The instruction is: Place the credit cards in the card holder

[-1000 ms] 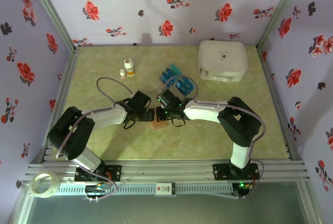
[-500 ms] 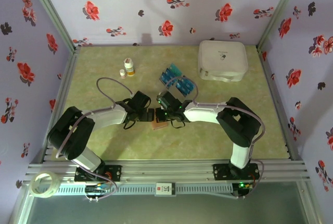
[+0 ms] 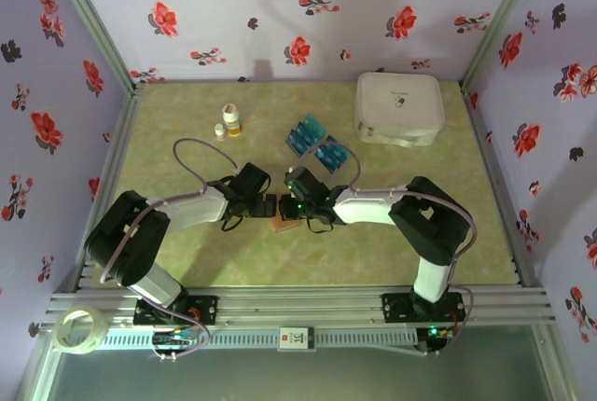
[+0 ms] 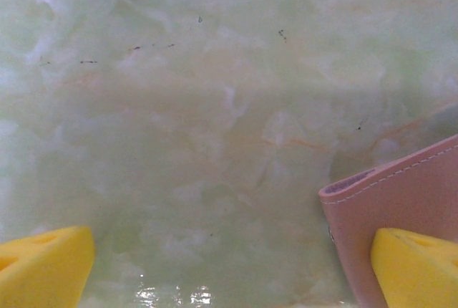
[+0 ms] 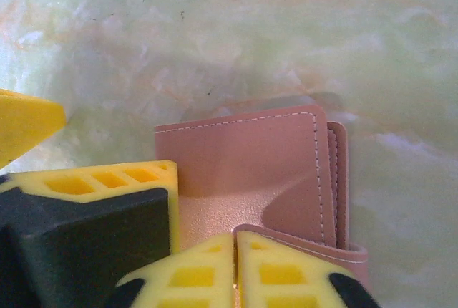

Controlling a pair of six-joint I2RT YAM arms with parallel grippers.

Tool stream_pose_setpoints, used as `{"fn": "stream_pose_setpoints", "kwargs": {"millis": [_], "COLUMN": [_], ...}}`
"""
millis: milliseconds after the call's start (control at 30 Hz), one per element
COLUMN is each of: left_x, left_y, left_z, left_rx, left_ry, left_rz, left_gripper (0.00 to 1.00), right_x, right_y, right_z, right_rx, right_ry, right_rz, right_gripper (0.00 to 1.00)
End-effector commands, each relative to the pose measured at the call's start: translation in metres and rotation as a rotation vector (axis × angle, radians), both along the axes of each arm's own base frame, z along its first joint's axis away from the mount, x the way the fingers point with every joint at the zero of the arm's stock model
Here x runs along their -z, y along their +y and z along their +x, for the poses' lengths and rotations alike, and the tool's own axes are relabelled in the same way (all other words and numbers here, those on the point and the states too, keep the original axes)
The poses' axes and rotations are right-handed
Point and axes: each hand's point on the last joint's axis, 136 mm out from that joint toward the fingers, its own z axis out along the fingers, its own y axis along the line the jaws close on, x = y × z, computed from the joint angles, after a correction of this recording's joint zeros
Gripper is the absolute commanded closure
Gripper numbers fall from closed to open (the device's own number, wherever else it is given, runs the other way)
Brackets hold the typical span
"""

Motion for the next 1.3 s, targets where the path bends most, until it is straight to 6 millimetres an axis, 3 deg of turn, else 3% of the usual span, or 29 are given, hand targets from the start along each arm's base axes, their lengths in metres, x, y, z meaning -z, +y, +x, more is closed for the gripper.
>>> {"fn": "stream_pose_setpoints", "kwargs": {"millis": [0, 133, 200, 233, 333, 467, 633, 733, 833, 900, 1067, 1267], "left_x": [-0.007, -0.054, -0.090, -0.106, -0.162, -0.221, -0.261, -0.260, -0.242, -0.230, -0.180, -0.120], "left_y": [0.010, 0.008, 0.009, 0.011, 0.018, 0.048, 0.089, 0.121, 0.147, 0.158, 0.188, 0.197], "left_z": [0.005, 0.039, 0.059, 0.067, 0.086, 0.097, 0.095, 0.093, 0.093, 0.094, 0.094, 0.098], "left_rx": [-0.007, -0.044, -0.064, -0.072, -0.085, -0.136, -0.155, -0.227, -0.264, -0.233, -0.270, -0.269], "left_ry": [0.001, -0.095, -0.171, -0.203, -0.340, -0.526, -0.832, -0.907, -0.929, -0.945, -0.900, -0.813], "left_rz": [0.073, 0.029, -0.010, -0.026, -0.057, -0.038, 0.094, 0.135, 0.192, 0.280, 0.315, 0.335], "left_gripper": [0.00, 0.00, 0.00, 0.00, 0.00, 0.00, 0.00, 0.00, 0.00, 0.00, 0.00, 0.00], "right_x": [-0.004, -0.065, -0.098, -0.109, -0.142, -0.185, -0.231, -0.254, -0.249, -0.233, -0.173, -0.100], "right_y": [-0.002, 0.012, 0.012, 0.009, -0.010, -0.061, -0.172, -0.248, -0.310, -0.344, -0.385, -0.387], "right_z": [-0.014, 0.010, 0.021, 0.024, 0.034, 0.048, 0.069, 0.076, 0.083, 0.091, 0.108, 0.121], "right_rx": [-0.030, -0.043, -0.034, -0.028, -0.001, 0.099, 0.395, 0.658, 0.860, 0.940, 0.971, 0.882], "right_ry": [0.047, -0.056, -0.101, -0.115, -0.177, -0.310, -0.562, -0.728, -0.789, -0.759, -0.687, -0.647], "right_rz": [-0.056, 0.012, 0.071, 0.090, 0.116, 0.088, -0.123, -0.231, -0.264, -0.325, -0.562, -0.702], "right_gripper": [0.66, 0.37, 0.17, 0.02, 0.01, 0.01, 0.01, 0.01, 0.01, 0.01, 0.01, 0.01]}}
